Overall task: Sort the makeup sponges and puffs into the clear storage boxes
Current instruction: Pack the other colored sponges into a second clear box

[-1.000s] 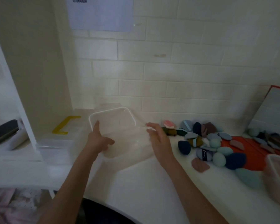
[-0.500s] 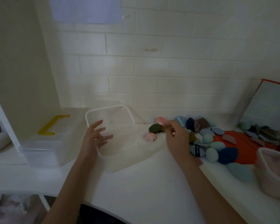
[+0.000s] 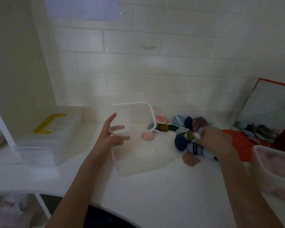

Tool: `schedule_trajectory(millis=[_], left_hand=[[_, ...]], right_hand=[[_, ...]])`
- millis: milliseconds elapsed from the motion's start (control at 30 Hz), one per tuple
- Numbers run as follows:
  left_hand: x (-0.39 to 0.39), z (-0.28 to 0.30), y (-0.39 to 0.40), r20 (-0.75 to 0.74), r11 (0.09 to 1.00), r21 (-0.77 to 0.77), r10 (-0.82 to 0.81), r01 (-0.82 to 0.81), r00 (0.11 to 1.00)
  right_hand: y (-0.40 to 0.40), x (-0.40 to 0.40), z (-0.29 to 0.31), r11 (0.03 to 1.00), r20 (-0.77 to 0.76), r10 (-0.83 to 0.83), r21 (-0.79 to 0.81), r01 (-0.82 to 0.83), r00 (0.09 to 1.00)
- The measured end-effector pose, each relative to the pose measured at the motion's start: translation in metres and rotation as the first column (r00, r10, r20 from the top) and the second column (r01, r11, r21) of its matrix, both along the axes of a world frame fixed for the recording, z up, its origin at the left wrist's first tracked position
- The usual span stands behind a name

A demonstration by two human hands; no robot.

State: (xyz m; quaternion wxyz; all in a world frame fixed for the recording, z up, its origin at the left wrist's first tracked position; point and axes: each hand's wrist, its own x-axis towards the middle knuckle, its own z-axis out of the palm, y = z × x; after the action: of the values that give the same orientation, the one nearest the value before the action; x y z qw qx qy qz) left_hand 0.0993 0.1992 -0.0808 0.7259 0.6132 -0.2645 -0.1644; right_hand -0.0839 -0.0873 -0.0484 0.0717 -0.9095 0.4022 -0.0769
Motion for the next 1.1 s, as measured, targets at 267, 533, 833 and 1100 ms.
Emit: schedule_trajectory(millis=[267, 533, 833, 1100], left_hand=[[-0.005, -0.002, -0.012, 0.002, 0.997, 0.033, -0.077, 0.077, 0.997], [-0.004, -0.004, -0.014, 0.016, 0.998, 0.031, -0.057, 0.056, 0.998], [-0.006, -0.005, -0.015, 0.029, 0.998, 0.025, -0.066, 0.066, 0.997], [-0.008, -0.005, -0.015, 0.026, 0.997, 0.002, -0.079, 0.079, 0.997]], right_hand=[[0.013, -0.008, 0.02, 0.968, -0.21, 0.015, 0.247, 0.038, 0.978], [-0.016, -0.013, 0.007, 0.968, 0.717, -0.109, 0.235, -0.091, 0.689], [-0.01, -0.004, -0.024, 0.998, 0.283, 0.051, 0.015, -0.057, 0.958], [-0.016, 0.018, -0.033, 1.0, 0.11, 0.016, 0.006, -0.016, 0.994]])
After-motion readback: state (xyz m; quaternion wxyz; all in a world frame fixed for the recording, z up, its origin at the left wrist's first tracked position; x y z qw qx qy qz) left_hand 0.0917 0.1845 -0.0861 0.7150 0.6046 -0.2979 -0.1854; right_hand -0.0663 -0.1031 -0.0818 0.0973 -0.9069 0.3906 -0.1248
